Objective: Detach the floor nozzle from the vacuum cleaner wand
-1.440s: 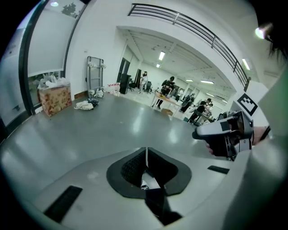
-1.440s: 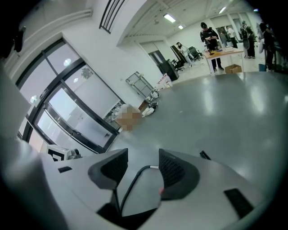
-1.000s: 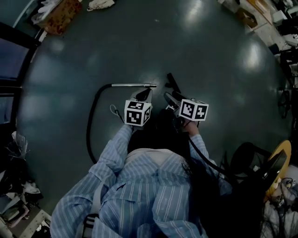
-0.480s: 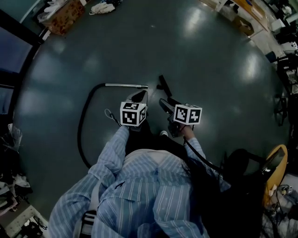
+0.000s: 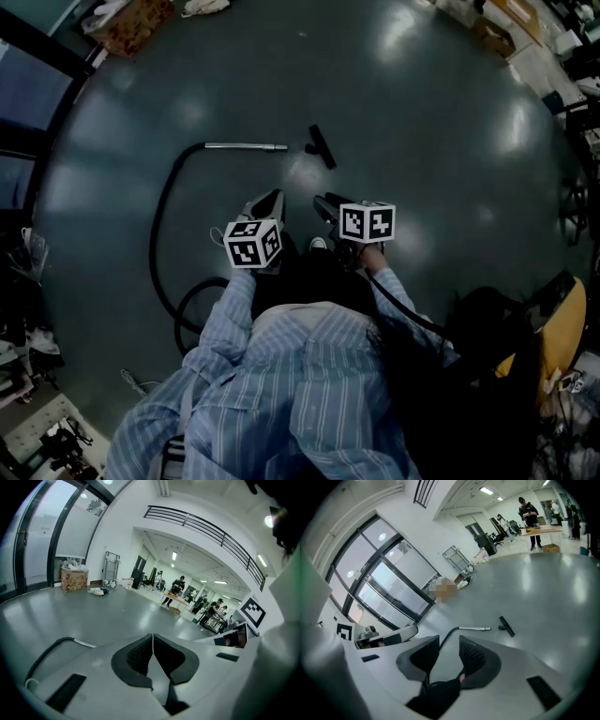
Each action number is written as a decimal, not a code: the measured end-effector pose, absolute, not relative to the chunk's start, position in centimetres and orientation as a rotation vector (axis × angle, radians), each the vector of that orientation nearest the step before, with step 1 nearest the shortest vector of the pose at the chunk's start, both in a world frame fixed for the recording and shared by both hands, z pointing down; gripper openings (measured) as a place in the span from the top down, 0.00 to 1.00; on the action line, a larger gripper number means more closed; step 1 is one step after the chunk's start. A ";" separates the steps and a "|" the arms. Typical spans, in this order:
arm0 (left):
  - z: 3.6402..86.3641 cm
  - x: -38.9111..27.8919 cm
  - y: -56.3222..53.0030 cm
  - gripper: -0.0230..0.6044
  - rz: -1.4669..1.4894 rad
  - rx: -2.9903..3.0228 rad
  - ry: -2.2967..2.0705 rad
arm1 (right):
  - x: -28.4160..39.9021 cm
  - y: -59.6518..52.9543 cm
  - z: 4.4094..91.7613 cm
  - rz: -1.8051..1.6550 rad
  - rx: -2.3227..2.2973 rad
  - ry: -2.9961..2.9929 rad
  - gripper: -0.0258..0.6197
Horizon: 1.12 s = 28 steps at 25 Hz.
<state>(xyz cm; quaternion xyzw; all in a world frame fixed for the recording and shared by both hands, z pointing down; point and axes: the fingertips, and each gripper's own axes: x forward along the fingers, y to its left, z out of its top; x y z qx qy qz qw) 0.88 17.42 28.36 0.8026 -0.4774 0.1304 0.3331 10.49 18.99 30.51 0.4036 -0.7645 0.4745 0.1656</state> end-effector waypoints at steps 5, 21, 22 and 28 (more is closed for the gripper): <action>28.1 0.0 20.3 0.94 0.339 2.077 -1.284 | 9.7 21.2 30.9 1.344 1.118 -2.188 0.80; 26.9 -9.4 31.5 0.94 0.275 2.019 -1.400 | 1.5 29.8 30.5 1.298 1.034 -2.218 0.87; 27.0 -11.0 32.5 0.94 0.265 2.008 -1.408 | 0.2 30.9 30.5 1.305 1.033 -2.216 0.87; 27.8 -16.9 38.2 0.94 0.247 1.992 -1.387 | -5.2 37.2 31.4 1.328 1.066 -2.169 0.87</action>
